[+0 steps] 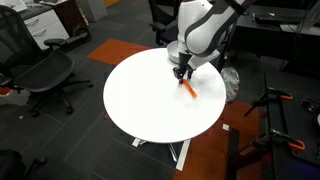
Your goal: Put the marker in the bowl
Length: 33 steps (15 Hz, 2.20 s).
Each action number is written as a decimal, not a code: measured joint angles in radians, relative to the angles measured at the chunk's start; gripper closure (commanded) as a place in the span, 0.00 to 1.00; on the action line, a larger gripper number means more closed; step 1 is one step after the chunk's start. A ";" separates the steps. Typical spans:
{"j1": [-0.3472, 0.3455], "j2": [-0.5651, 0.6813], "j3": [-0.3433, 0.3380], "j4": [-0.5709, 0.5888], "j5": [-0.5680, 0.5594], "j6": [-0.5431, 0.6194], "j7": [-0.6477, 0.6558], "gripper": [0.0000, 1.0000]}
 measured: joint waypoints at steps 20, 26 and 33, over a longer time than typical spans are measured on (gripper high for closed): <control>0.052 -0.228 -0.114 0.012 -0.088 0.059 0.105 0.95; -0.007 -0.275 -0.163 0.154 -0.096 0.004 0.173 0.95; -0.082 -0.175 -0.170 0.347 -0.098 -0.220 0.251 0.95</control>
